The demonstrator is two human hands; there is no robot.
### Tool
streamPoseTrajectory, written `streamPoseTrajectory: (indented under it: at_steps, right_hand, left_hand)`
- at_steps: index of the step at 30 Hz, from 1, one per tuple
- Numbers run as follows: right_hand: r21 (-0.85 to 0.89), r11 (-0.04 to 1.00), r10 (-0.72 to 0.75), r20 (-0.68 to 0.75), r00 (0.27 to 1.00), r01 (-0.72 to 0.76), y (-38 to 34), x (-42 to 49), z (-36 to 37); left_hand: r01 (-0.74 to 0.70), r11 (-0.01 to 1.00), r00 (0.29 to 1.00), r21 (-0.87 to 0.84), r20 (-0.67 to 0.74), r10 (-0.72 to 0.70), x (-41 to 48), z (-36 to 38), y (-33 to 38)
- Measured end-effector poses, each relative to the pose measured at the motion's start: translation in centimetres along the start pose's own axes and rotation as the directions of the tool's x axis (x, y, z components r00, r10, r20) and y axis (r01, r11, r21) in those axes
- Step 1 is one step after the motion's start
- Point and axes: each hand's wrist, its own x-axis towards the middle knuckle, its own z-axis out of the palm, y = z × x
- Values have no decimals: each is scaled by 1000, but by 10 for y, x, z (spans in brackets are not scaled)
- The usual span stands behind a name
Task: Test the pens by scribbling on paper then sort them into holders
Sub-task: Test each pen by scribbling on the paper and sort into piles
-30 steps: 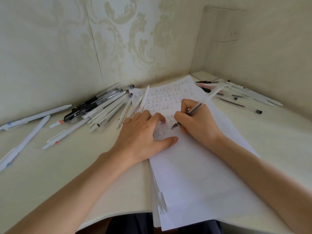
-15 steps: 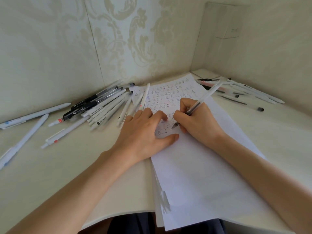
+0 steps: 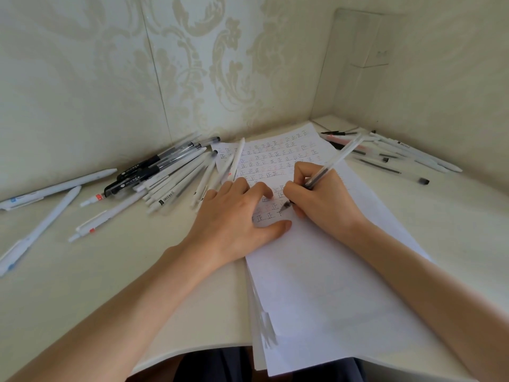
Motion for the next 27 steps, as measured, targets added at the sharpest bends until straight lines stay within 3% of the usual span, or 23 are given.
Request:
streamPoseTrajectory:
  at_steps: [10,15,17,20,23,27]
  right_hand:
    - [-22,1000,22,67,997,-20,1,-1,-1]
    - [-23,1000,8,11,1000,-7,1,2,-2]
    - [76,997,4,-9,1000,-3,3,3,-3]
    - [310,950,50,-27,998,-39,3,3,-8]
    - [436,900,35,-23,999,-21,0,3,-12]
    - [667,741,59,54,997,-80,-2,3,-19]
  left_hand:
    - [0,1000,1000,2,-18,0,0,0,0]
    - [-13,1000,1000,5,-21,13,-2,0,0]
    - [-14,997,999,-74,-45,11,-2,-2,0]
    - [7,947,999,-322,-30,-17,0,-5,-3]
    - [-2,907,1000,-421,-15,-5,5,-5,-7]
    - [-34,866,998,-500,-61,4,8,-5,-11]
